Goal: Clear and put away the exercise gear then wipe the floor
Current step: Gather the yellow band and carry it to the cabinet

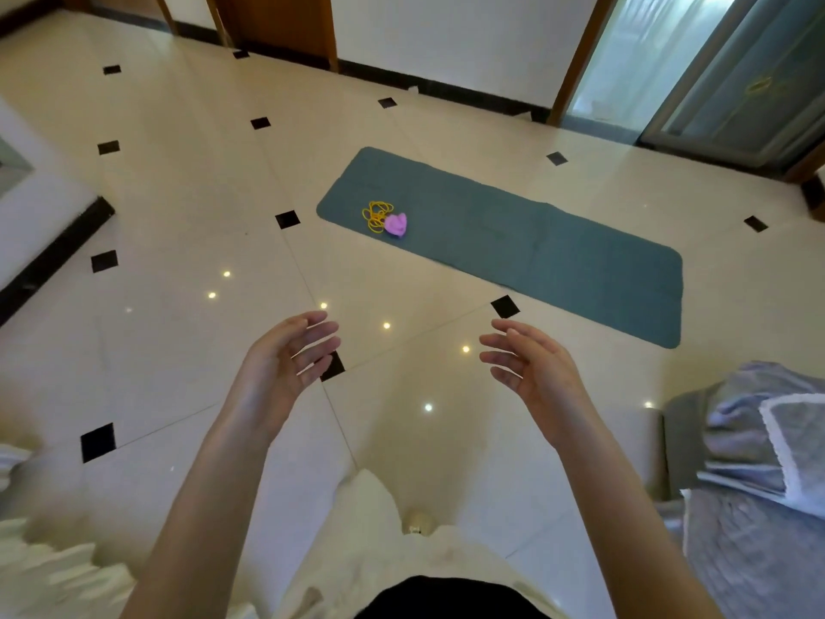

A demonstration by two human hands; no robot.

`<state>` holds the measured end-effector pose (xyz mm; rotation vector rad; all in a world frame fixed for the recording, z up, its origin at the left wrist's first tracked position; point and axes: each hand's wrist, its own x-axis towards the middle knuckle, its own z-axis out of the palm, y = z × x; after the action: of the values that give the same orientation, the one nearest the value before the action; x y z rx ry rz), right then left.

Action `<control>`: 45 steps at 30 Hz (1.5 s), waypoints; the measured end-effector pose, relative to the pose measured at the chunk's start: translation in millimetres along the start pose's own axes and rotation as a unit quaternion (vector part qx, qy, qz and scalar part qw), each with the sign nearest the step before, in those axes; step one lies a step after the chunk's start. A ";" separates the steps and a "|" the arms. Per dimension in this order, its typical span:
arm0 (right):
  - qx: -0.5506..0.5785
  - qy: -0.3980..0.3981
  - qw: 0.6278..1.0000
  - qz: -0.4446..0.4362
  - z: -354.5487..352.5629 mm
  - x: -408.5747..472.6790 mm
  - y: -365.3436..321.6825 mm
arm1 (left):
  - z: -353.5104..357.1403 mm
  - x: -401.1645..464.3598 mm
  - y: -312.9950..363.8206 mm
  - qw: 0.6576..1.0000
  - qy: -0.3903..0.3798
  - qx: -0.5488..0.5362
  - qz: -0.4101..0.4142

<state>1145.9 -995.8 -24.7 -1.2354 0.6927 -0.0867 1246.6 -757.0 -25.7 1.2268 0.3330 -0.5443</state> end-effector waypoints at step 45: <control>0.033 -0.032 0.999 0.026 216.8 718.1 -276.2 | 179.9 683.3 337.2 0.994 0.019 0.104 -0.018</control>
<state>1913.8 -1214.7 -60.6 -1.1524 0.6605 -0.0268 1992.1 -994.3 -57.2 1.4362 0.3376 -0.5982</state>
